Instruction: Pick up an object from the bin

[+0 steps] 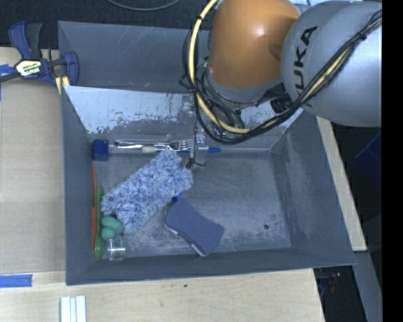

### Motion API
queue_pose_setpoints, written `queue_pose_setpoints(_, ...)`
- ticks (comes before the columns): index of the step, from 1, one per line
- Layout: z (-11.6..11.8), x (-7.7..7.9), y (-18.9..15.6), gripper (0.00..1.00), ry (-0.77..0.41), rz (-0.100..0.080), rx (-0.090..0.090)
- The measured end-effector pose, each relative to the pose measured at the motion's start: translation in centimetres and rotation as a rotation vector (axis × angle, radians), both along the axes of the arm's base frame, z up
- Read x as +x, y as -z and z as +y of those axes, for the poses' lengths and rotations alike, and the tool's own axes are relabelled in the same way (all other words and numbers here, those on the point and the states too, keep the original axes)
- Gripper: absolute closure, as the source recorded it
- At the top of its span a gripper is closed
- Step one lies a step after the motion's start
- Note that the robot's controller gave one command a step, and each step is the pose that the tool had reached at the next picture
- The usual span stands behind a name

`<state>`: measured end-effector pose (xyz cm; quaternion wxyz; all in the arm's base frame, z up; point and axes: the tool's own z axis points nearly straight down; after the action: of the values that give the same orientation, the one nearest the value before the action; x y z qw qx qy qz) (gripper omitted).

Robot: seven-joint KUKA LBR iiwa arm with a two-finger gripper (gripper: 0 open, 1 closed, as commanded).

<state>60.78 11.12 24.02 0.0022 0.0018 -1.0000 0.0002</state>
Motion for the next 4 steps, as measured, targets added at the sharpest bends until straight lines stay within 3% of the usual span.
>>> queue_pose_setpoints(1, -0.1, 0.1, -0.5, 0.00, 0.004, -0.008, 0.001)
queue_pose_setpoints(2, 3.9, -2.2, 8.5, 0.00, -0.232, -0.009, 0.002)
queue_pose_setpoints(3, 5.5, -3.8, 8.1, 0.00, -0.305, -0.017, 0.002)
queue_pose_setpoints(4, 5.7, -2.0, 11.2, 0.00, -0.600, -0.012, 0.003)
